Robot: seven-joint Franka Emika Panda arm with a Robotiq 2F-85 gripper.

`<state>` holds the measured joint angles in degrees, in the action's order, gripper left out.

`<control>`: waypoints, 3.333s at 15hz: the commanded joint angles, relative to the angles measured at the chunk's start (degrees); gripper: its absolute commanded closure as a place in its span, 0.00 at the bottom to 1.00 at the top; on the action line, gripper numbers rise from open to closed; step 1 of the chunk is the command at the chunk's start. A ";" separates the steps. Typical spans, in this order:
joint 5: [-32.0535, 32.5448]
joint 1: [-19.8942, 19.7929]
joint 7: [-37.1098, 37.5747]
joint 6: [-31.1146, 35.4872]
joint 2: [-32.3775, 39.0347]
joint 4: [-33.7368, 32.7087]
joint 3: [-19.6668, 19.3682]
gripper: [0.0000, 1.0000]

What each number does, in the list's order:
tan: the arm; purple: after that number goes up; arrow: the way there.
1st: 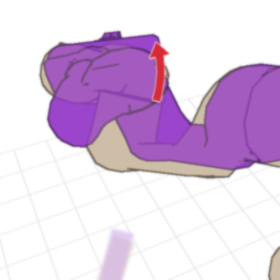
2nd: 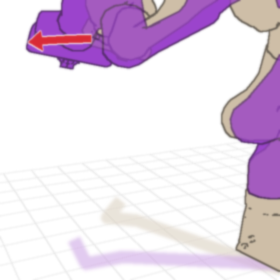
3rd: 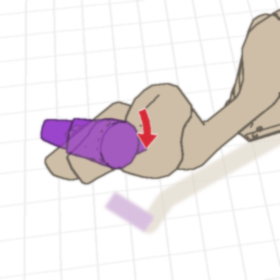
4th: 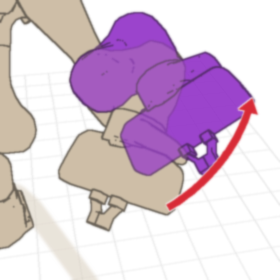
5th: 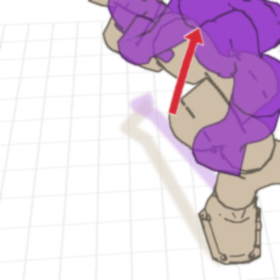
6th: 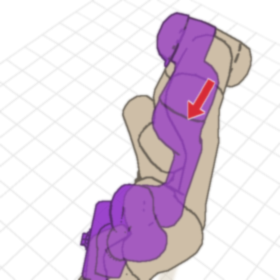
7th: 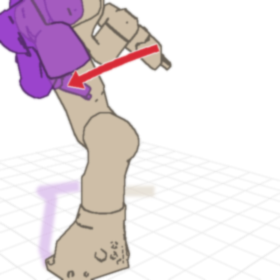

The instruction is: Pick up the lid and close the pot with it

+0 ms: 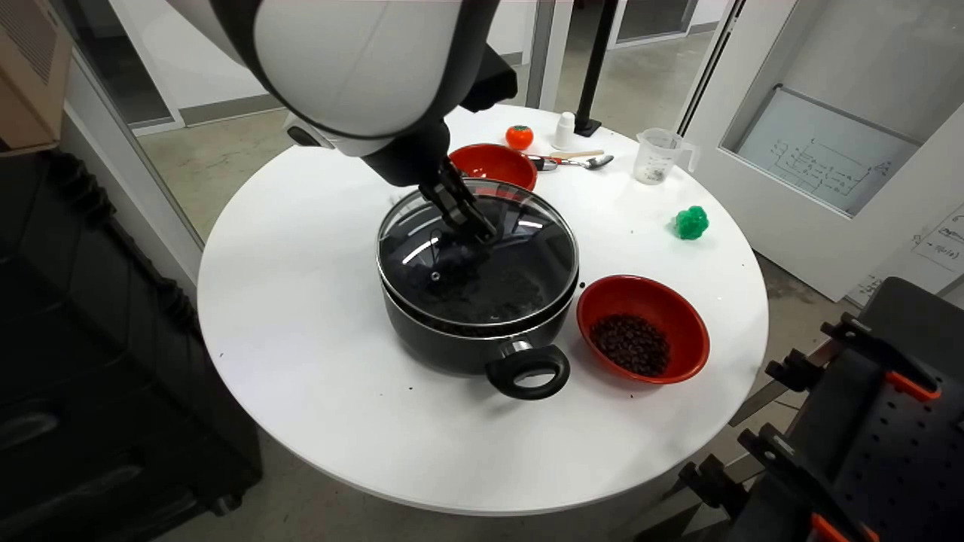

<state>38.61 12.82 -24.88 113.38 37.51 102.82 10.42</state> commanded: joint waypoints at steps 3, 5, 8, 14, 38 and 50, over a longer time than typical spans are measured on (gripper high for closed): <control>-1.43 -0.62 -2.45 -1.05 -1.11 2.71 0.48 0.74; -1.62 -0.54 -2.88 -1.84 -0.98 2.75 0.60 0.74; -1.53 -0.55 -3.53 -2.26 -0.90 2.99 0.78 0.74; -2.64 -0.25 -6.45 -7.29 -0.09 2.66 1.18 0.74; -8.29 -5.54 -16.35 -1.85 -10.41 12.06 2.15 0.74; -8.67 -4.82 -13.93 9.57 -11.24 15.80 1.53 0.74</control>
<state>30.43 6.98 -39.56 119.96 28.26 116.23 12.37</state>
